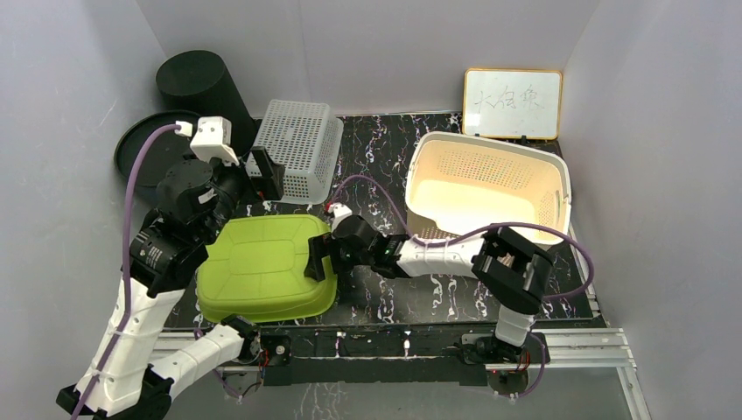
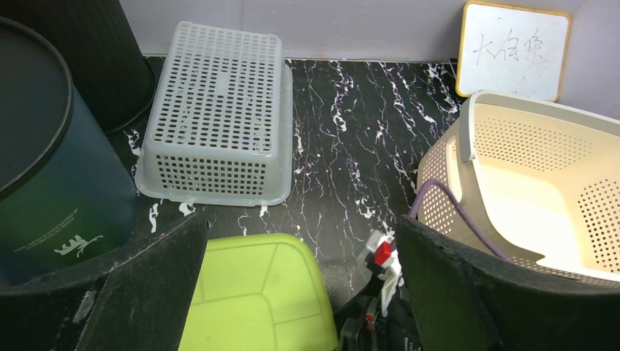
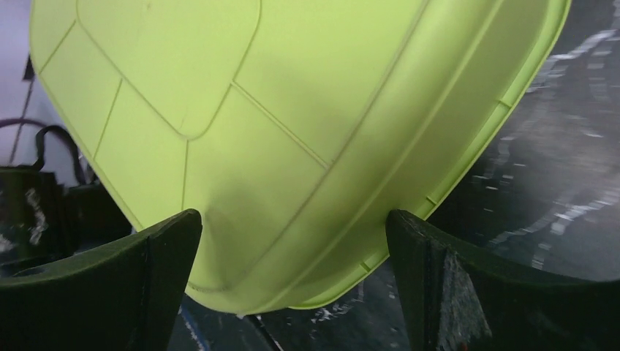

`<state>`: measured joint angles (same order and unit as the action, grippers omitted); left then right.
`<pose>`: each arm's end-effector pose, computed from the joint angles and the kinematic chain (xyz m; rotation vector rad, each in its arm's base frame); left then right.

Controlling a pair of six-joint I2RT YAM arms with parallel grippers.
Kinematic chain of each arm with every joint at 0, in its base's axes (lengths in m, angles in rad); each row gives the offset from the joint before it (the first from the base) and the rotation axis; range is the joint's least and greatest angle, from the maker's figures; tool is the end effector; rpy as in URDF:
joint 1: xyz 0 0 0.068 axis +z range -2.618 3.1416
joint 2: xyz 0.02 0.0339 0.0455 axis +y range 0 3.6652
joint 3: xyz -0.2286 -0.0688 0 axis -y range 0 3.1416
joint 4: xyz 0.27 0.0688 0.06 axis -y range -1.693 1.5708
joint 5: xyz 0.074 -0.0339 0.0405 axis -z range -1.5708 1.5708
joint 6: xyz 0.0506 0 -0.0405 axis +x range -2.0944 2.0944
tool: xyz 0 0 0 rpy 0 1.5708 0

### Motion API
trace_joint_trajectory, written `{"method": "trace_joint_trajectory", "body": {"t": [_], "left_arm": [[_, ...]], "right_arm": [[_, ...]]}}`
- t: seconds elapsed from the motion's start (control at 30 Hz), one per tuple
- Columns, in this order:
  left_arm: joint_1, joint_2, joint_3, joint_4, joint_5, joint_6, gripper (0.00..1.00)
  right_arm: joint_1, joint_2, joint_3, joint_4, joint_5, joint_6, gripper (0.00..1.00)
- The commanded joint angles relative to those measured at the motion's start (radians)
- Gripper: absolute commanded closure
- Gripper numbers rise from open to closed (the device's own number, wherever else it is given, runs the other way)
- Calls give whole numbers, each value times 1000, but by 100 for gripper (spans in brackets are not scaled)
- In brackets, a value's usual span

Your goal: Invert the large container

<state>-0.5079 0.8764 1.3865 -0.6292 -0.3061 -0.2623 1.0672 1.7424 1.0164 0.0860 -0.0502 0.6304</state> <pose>0.1834 -0.0846 0.4588 -0.0225 1.6943 -0.3197 0.1911 0.3522 0.1300 -0.5486 2.3323 0.9427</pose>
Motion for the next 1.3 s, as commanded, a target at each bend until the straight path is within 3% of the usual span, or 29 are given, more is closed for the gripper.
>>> {"method": "trace_joint_trajectory", "body": {"t": [0.0, 0.57, 0.87, 1.1, 1.27], "left_arm": [[-4, -18, 6, -3, -4, 4, 2], [-4, -7, -27, 9, -1, 5, 2], [-4, -10, -26, 11, -7, 6, 2], [-4, -5, -30, 16, -2, 4, 2], [-4, 2, -27, 25, 13, 3, 2]], "right_arm": [[42, 58, 53, 156, -158, 25, 2], [89, 166, 213, 193, -184, -14, 2], [91, -106, 98, 60, 131, -127, 2], [65, -294, 89, -149, 394, -240, 2], [32, -340, 202, -409, 664, -314, 2]]}}
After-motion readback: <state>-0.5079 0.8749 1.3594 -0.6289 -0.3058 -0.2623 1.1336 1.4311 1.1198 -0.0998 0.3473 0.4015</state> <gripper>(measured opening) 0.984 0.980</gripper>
